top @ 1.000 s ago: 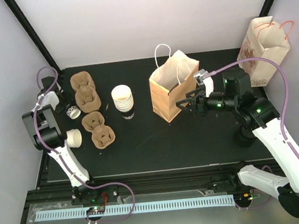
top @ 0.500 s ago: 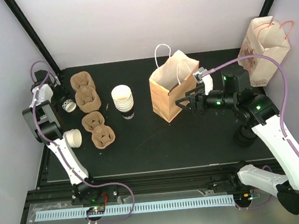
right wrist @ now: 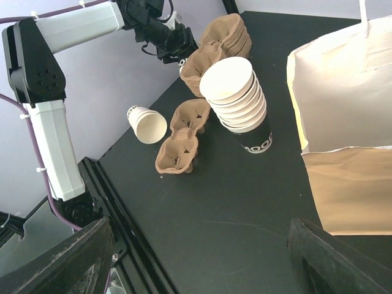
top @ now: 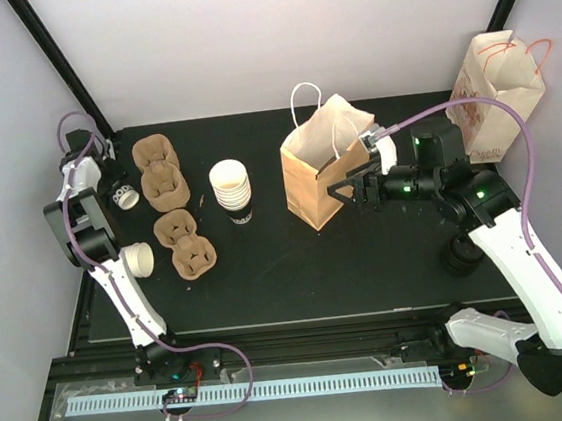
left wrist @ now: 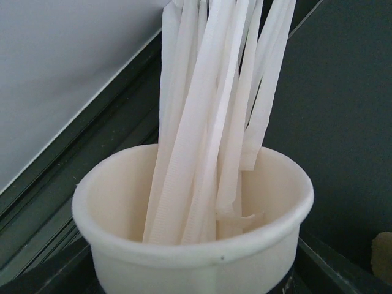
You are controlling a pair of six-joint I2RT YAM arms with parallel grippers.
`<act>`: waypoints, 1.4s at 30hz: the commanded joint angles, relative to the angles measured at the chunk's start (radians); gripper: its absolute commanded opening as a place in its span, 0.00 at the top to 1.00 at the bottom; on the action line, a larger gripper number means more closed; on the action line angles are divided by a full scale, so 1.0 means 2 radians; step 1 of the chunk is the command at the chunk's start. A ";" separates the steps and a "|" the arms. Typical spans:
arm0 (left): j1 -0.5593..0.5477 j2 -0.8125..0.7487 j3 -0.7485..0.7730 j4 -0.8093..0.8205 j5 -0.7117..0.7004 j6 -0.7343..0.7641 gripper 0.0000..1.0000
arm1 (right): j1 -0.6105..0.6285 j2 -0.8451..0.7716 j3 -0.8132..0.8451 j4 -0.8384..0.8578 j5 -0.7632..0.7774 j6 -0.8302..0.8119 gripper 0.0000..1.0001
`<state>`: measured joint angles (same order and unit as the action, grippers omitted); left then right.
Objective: Pack the takeout coffee
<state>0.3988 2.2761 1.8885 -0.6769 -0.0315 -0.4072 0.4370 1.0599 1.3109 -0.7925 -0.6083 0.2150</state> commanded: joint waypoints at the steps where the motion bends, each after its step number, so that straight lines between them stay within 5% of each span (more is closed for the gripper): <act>1: -0.007 -0.022 -0.016 0.024 -0.038 0.015 0.34 | 0.002 0.003 0.015 0.003 -0.008 -0.002 0.20; 18: -0.032 -0.132 -0.167 0.147 -0.110 0.031 0.34 | 0.002 -0.010 0.013 -0.005 -0.010 -0.008 0.20; 42: -0.079 -0.216 -0.276 0.225 -0.188 0.057 0.34 | 0.002 -0.032 0.013 -0.004 -0.017 0.003 0.20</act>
<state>0.2523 1.8961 1.3521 -0.2771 -0.3618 -0.3088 0.4370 1.0168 1.3163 -0.8009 -0.6289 0.2119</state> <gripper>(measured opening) 0.665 0.802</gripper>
